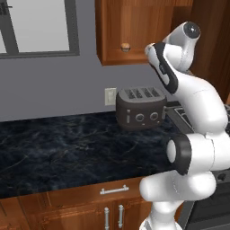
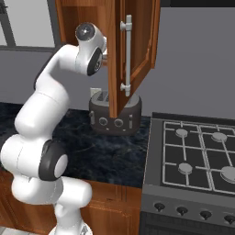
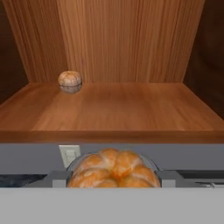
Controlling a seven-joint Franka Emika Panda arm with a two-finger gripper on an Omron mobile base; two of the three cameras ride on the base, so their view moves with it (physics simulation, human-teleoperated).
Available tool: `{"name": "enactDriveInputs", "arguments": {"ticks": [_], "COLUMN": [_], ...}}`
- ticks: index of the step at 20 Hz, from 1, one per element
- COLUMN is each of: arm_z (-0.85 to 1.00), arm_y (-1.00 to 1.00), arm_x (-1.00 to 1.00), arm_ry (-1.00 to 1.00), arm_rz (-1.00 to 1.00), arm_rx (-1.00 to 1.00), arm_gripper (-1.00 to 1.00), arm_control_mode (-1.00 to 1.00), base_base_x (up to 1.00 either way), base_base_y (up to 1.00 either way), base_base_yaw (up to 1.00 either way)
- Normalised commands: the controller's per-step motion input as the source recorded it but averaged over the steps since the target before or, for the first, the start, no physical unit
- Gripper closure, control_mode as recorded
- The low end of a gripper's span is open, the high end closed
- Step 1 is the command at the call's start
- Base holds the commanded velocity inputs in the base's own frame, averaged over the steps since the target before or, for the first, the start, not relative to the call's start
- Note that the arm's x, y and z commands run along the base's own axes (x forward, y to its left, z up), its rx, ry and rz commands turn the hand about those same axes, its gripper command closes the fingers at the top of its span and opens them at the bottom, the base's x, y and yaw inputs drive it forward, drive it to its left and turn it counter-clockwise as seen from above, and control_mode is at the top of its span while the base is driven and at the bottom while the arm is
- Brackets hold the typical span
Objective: Pick the tangerines from the cabinet and place them in one bowl. Pick the lemon wedge from the sink and place it in the other bowl.
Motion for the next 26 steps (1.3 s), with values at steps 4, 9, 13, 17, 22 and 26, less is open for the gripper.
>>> {"name": "enactDriveInputs", "arguments": {"ticks": [4,9,13,17,22,26], "arm_z": [0.04,0.00,-0.14,-0.10,-0.10,0.00], "arm_y": [0.02,0.04,0.17,0.15,0.07,0.01], "arm_x": [-0.61,-0.61,-0.64,-0.58,-0.52,-0.26], "arm_ry": [0.01,0.05,0.06,0.04,0.03,0.06], "arm_rz": [-0.05,-0.03,-0.01,0.00,0.00,0.00], "arm_rx": [0.00,0.00,0.00,0.00,0.00,0.01], "arm_gripper": [1.00,1.00,1.00,1.00,1.00,1.00], "arm_control_mode": [-1.00,-1.00,-1.00,-1.00,-1.00,-1.00], "base_base_x": [0.00,0.00,0.00,0.00,0.00,0.00], "base_base_y": [0.00,0.00,0.00,0.00,0.00,0.00], "base_base_yaw": [0.00,0.00,0.00,0.00,0.00,0.00]}}
